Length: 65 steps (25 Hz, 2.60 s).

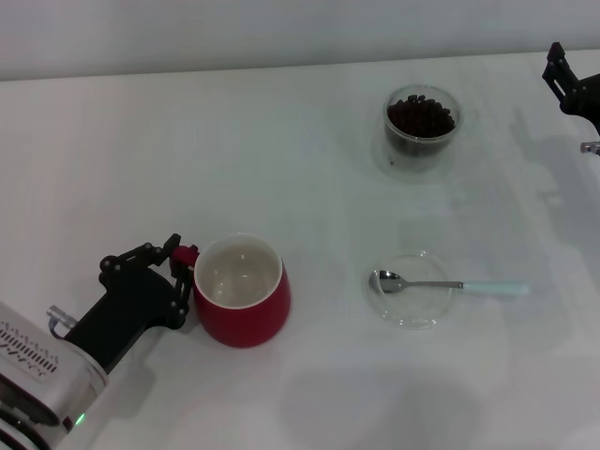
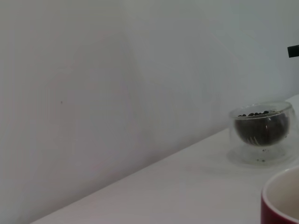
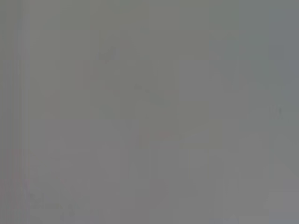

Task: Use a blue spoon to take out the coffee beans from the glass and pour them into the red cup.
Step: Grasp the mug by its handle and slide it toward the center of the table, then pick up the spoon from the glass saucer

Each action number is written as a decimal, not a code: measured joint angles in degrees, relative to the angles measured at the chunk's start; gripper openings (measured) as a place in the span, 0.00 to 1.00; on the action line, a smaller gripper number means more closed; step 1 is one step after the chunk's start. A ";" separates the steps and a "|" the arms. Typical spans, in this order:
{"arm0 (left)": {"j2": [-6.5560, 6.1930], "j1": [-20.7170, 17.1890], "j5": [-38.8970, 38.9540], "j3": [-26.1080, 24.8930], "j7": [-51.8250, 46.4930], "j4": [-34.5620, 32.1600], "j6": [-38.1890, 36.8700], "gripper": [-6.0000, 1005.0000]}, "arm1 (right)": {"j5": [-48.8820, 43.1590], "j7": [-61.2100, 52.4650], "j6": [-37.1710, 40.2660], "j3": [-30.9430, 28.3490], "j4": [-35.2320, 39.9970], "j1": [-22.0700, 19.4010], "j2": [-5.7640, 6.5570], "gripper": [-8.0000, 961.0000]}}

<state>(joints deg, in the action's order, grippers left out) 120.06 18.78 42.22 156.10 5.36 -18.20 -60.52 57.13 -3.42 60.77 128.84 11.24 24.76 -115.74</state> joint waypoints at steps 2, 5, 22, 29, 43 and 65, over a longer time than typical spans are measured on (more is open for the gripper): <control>-0.01 -0.13 0.12 0.00 0.00 0.01 -0.01 0.16 | 0.00 0.00 -0.02 0.00 0.00 -0.09 0.00 0.81; 0.00 -0.53 0.20 0.00 0.09 0.01 -0.08 0.16 | 0.00 0.00 -0.04 0.03 0.00 -0.18 0.00 0.80; -0.25 -4.81 0.07 -0.01 0.36 -0.06 -3.81 0.55 | 0.00 0.00 -0.04 0.51 0.18 -0.25 -0.09 0.80; -0.31 -7.92 0.16 0.00 0.07 -0.01 -7.26 0.59 | 0.00 0.00 -0.04 0.53 0.40 -0.25 -0.18 0.80; -0.28 -17.96 6.90 -0.50 -5.98 0.03 -25.90 0.59 | -0.06 -3.09 0.21 0.72 1.33 -1.47 -0.35 0.79; -0.66 -8.71 27.09 -0.53 -23.47 7.26 -23.74 0.85 | -24.54 -57.59 20.97 2.20 -16.66 -9.31 3.79 0.78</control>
<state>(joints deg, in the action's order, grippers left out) 119.40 10.07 69.32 155.57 -18.12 -10.94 -84.26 32.59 -61.01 81.74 131.05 -5.42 15.45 -111.95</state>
